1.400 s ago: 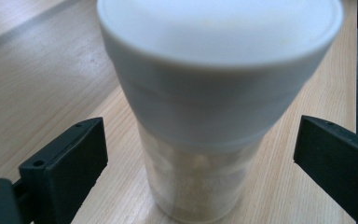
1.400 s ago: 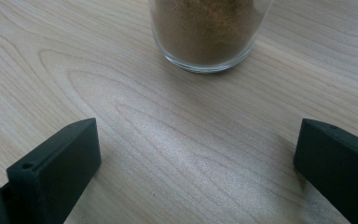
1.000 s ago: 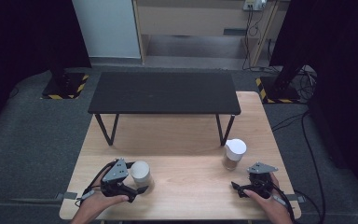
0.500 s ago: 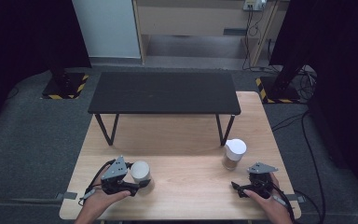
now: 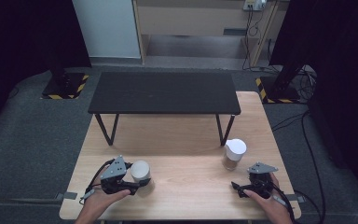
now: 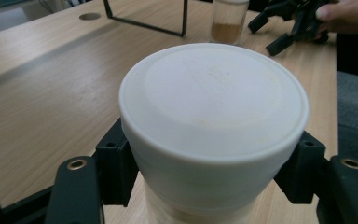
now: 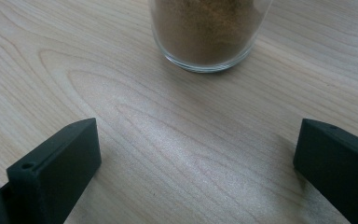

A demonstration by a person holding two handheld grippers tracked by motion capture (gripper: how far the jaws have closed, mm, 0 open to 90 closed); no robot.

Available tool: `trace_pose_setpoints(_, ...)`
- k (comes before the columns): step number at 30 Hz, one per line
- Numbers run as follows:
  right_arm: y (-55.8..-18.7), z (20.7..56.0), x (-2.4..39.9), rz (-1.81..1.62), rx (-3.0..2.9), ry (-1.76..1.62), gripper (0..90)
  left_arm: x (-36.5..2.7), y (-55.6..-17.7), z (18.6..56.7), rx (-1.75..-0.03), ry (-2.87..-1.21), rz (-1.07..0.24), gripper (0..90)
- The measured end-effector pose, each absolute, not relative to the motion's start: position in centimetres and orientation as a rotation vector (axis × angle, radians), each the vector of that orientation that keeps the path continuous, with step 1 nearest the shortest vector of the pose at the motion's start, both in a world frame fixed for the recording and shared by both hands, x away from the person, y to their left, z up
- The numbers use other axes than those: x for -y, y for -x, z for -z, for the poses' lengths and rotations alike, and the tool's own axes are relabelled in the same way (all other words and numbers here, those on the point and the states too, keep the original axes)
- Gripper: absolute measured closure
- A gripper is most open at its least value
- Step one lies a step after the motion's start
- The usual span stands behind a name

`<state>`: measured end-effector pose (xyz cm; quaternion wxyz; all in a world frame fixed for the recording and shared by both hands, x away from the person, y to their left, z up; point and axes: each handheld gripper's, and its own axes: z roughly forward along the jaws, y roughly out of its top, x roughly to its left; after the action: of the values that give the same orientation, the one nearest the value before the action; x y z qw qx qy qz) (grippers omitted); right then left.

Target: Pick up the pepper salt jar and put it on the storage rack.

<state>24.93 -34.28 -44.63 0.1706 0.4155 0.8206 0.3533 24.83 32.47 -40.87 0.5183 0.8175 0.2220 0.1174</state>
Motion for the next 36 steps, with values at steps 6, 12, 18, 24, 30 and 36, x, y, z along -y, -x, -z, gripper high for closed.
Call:
trace_pose_setpoints(6,-24.9,44.6,34.3,-1.003,-2.331,-1.178,1.3,-33.0,-24.8,40.4,-0.502,-1.964,-0.284,33.0)
trace_pose_setpoints(12,-24.9,44.6,34.3,-1.004,-2.33,-1.181,1.3,-33.5,-24.9,40.2,-0.485,-1.962,-0.273,33.0)
trace_pose_setpoints(18,-24.9,44.6,34.3,-1.004,-2.33,-1.181,1.3,-33.9,-25.0,40.0,-0.465,-1.97,-0.266,33.1)
trace_pose_setpoints(24,-24.9,44.6,34.3,-1.004,-2.33,-1.181,1.3,-33.9,-25.1,39.9,-0.453,-1.977,-0.258,33.1)
trace_pose_setpoints(30,-24.9,44.6,34.3,-1.004,-2.33,-1.181,1.3,-33.9,-25.0,39.8,-0.446,-1.976,-0.257,33.1)
trace_pose_setpoints(36,-24.9,44.6,34.3,-1.004,-2.33,-1.181,1.3,-33.9,-25.0,39.6,-0.442,-1.978,-0.258,33.1)
